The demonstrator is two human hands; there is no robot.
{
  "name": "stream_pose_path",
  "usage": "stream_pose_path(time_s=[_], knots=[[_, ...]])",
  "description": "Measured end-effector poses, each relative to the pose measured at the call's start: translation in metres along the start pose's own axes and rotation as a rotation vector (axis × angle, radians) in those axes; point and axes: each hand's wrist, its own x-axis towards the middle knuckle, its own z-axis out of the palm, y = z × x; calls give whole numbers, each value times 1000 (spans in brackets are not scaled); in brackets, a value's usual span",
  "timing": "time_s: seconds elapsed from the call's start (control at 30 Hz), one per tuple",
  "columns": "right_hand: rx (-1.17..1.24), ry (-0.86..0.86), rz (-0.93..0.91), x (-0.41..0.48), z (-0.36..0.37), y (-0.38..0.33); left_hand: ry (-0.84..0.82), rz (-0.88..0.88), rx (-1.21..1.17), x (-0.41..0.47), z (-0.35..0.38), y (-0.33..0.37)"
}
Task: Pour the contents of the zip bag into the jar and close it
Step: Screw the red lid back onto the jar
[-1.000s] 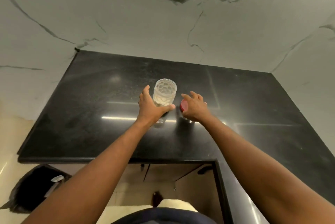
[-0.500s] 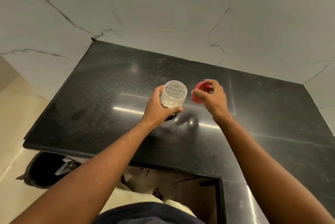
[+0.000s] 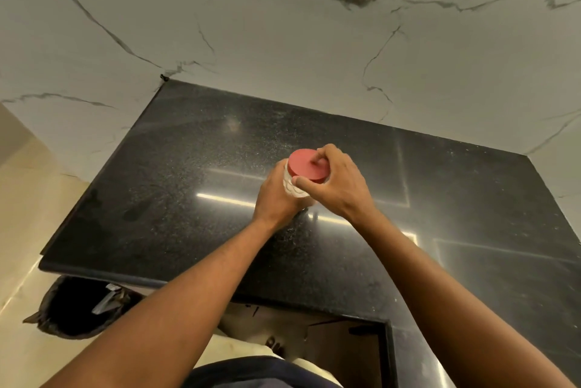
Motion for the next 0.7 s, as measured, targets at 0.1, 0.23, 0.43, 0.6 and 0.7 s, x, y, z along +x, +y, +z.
stream_pose_path(time_s=[0.1, 0.23, 0.43, 0.6, 0.7], knots=[[-146, -110, -68, 7, -2, -1, -7, 16, 18, 1, -5, -3], [-245, -293, -42, 22, -14, -10, -32, 36, 33, 4, -9, -4], [-414, -494, -53, 47, -28, -32, -37, 34, 47, 4, -8, -6], [-503, -454, 22, 61, -28, -40, -38, 27, 60, 5, -7, -6], [-696, -295, 51, 63, -18, -37, -33, 1, 63, 5, -7, -8]])
